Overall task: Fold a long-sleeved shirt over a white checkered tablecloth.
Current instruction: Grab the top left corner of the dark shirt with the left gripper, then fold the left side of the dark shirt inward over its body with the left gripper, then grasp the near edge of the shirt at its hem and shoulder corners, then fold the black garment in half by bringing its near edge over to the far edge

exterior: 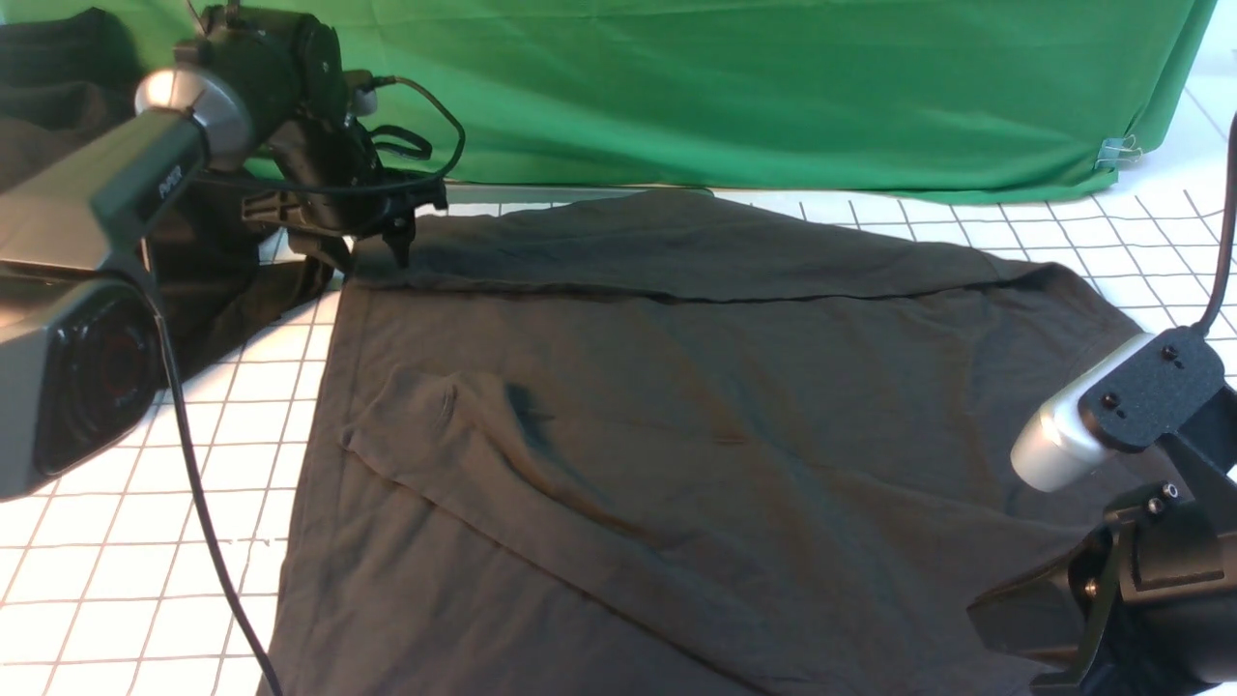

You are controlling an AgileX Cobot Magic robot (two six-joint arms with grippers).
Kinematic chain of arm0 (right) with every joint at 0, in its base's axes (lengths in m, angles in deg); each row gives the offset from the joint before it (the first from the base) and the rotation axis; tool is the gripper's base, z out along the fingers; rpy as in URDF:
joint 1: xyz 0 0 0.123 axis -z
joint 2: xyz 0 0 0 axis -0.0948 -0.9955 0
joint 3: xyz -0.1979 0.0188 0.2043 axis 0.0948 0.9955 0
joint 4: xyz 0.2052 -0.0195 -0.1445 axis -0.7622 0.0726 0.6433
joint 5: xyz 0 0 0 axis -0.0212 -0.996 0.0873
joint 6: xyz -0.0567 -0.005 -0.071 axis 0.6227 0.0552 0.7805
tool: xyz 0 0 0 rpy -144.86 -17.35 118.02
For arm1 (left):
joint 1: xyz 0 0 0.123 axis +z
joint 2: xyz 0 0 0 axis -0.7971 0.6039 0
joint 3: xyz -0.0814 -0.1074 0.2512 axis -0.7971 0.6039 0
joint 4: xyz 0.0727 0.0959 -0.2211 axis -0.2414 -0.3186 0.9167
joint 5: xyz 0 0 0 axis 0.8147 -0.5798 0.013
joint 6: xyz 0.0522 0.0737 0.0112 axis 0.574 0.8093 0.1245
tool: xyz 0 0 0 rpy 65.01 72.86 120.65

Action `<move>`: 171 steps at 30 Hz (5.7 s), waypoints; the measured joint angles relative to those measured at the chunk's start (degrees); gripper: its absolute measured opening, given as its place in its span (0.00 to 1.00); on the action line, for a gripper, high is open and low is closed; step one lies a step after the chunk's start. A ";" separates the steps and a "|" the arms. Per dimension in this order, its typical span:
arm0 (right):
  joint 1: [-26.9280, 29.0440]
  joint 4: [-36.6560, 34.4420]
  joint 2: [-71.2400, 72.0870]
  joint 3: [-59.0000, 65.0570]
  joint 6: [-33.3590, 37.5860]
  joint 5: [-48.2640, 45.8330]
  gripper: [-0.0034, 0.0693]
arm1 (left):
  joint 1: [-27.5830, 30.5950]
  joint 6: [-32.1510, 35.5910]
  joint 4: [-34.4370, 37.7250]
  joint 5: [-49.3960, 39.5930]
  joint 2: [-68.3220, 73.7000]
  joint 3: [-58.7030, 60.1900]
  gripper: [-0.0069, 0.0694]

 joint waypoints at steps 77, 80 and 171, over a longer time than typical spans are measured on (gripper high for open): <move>0.00 16.74 -3.10 -2.79 -15.85 4.66 0.06 | -6.37 8.26 9.77 -11.03 -41.92 52.58 0.51; 0.00 16.74 -3.10 -2.79 -16.34 4.66 0.07 | -6.37 8.31 12.07 -11.03 -42.47 56.71 0.63; -6.40 23.41 -23.41 -20.64 -4.80 -9.98 0.09 | -4.12 -1.27 -3.00 -3.68 -69.55 65.53 0.11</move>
